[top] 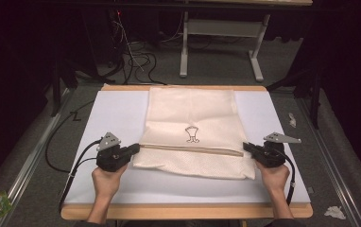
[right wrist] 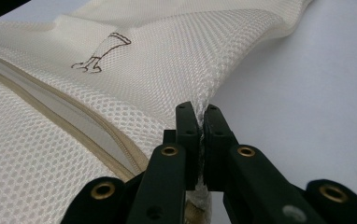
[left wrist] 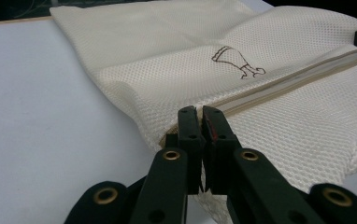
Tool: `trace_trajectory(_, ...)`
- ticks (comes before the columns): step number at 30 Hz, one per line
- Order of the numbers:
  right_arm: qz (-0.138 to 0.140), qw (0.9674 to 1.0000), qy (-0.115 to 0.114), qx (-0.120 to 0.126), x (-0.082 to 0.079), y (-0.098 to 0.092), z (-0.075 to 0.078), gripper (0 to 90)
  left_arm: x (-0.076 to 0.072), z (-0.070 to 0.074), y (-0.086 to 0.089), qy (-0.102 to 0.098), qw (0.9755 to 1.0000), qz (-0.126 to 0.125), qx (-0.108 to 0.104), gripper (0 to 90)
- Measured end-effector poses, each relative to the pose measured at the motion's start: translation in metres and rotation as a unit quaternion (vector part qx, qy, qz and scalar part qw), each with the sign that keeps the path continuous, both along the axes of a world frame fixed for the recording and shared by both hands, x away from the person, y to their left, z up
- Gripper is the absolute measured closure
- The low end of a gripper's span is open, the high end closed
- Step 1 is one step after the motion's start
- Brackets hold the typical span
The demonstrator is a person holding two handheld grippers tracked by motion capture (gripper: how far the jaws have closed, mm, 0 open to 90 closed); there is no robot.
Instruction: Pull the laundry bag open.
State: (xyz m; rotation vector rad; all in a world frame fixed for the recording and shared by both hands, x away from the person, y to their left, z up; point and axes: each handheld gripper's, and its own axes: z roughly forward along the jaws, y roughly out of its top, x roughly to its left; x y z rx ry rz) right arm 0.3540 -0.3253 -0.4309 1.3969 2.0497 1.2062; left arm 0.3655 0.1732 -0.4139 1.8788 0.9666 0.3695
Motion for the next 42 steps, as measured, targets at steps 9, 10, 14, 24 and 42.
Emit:
trace_trajectory(9, -0.001, 1.0000, 0.004, -0.005, 0.001, -0.004, -0.002, 88.8, 0.000, -0.005, 0.002, 0.007, 0.9999, 0.000, 0.007, 87.2)
trace_trajectory(10, 0.000, 1.0000, 0.001, -0.005, 0.002, -0.004, -0.002, 88.8, 0.001, -0.004, 0.002, 0.006, 0.9999, 0.001, 0.011, 87.2)
trace_trajectory(14, 0.003, 1.0000, 0.001, -0.009, 0.004, -0.005, -0.001, 89.0, -0.001, -0.001, 0.007, 0.004, 0.9997, 0.004, 0.022, 87.2)
trace_trajectory(24, 0.004, 0.9998, 0.006, -0.017, 0.002, -0.005, -0.004, 89.1, 0.000, -0.018, 0.006, 0.021, 0.9993, 0.001, 0.030, 87.2)
trace_trajectory(42, 0.018, 0.9987, 0.027, -0.040, 0.001, -0.001, -0.004, 86.3, -0.004, -0.024, 0.007, 0.044, 0.9986, -0.015, 0.026, 86.3)
